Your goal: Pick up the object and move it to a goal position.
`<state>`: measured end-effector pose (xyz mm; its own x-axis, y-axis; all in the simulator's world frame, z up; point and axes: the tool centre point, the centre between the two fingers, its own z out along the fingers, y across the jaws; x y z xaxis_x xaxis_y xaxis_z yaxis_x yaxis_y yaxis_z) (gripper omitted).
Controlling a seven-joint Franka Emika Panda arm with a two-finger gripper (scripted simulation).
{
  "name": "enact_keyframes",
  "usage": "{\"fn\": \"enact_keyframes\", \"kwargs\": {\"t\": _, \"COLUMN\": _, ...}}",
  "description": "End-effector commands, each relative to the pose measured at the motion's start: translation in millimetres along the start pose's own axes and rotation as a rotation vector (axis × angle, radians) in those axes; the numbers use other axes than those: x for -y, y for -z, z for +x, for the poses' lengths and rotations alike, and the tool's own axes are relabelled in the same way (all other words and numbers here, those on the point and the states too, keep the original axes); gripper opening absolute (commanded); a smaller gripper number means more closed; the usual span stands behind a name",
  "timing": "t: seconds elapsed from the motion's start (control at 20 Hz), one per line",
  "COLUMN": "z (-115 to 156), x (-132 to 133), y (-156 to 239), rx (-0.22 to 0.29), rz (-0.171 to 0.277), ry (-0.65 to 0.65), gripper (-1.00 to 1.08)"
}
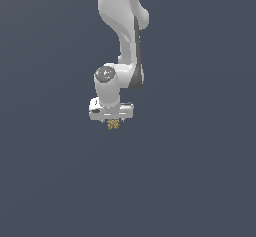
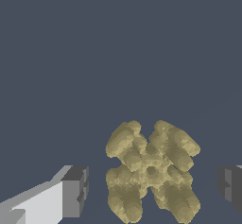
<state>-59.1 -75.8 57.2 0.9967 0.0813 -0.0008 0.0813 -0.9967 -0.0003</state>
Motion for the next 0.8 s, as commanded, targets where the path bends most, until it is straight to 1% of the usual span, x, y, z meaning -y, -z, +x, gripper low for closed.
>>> {"fn": "enact_keyframes", "kwargs": {"t": 0.0, "z": -0.2, "x": -0.3, "y": -10.2, "rx": 0.000, "rz": 0.000, "ry": 0.000, "gripper": 1.00}}
{"fn": "enact_keyframes", "kwargs": {"t": 0.25, "z": 0.4, "x": -0.7, "y": -17.2, "rx": 0.000, "rz": 0.000, "ry": 0.000, "gripper": 1.00}}
{"fn": "enact_keyframes", "kwargs": {"t": 0.3, "z": 0.4, "x": -0.7, "y": -17.2, "rx": 0.000, "rz": 0.000, "ry": 0.000, "gripper": -1.00}}
{"fn": "enact_keyframes", "kwargs": {"t": 0.75, "z": 0.4, "x": -0.7, "y": -17.2, "rx": 0.000, "rz": 0.000, "ry": 0.000, "gripper": -1.00}}
